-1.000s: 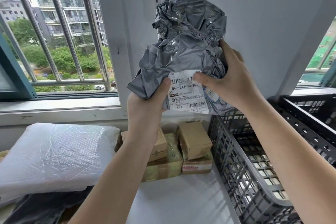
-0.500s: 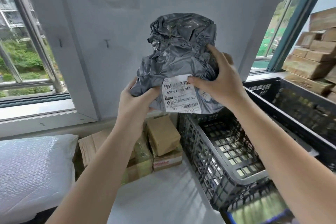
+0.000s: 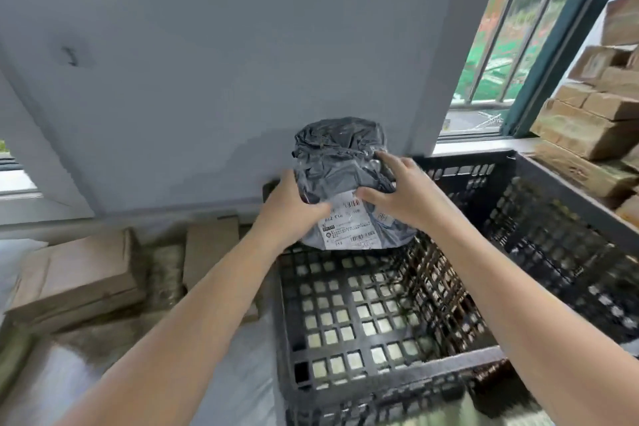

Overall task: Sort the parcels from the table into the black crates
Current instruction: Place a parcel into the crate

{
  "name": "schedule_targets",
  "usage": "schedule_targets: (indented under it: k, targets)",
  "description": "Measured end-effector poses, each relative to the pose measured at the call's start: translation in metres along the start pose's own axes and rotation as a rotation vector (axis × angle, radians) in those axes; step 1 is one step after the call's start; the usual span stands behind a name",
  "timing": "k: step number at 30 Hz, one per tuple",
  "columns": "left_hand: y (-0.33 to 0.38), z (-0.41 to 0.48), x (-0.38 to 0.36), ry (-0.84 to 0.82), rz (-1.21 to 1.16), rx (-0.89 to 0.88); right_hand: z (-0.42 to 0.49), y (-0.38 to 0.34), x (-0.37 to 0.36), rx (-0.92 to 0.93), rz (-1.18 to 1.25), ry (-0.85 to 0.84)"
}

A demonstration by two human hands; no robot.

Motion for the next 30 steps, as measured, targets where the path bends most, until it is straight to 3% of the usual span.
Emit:
schedule_targets:
  k: [8, 15, 24, 30]
  targets:
    - [-0.049, 0.038, -0.113, -0.322, 0.487, 0.293, 0.038, 0.091, -0.078, -0.026, -0.159, -0.391]
    - [-0.126, 0.068, -0.155, -0.532, 0.692, 0.461, 0.053, 0.129, -0.178, -0.069, -0.209, -0.685]
    - [-0.192, 0.067, -0.198, -0.673, 1.004, 0.446, 0.035, 0.162, -0.275, -0.078, -0.308, -0.918]
    - [-0.215, 0.064, -0.216, -0.764, 1.13, 0.404, 0.028, 0.16, -0.29, 0.093, -0.446, -0.927]
Point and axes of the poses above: each hand's wrist, its own z-axis towards the middle knuckle, its own x-axis out of the back of the hand, y = z × x, the point moved 5 cm from there along z, towards the middle knuckle, and after that the axes turned 4 degrees about z, right-handed, at the moved point
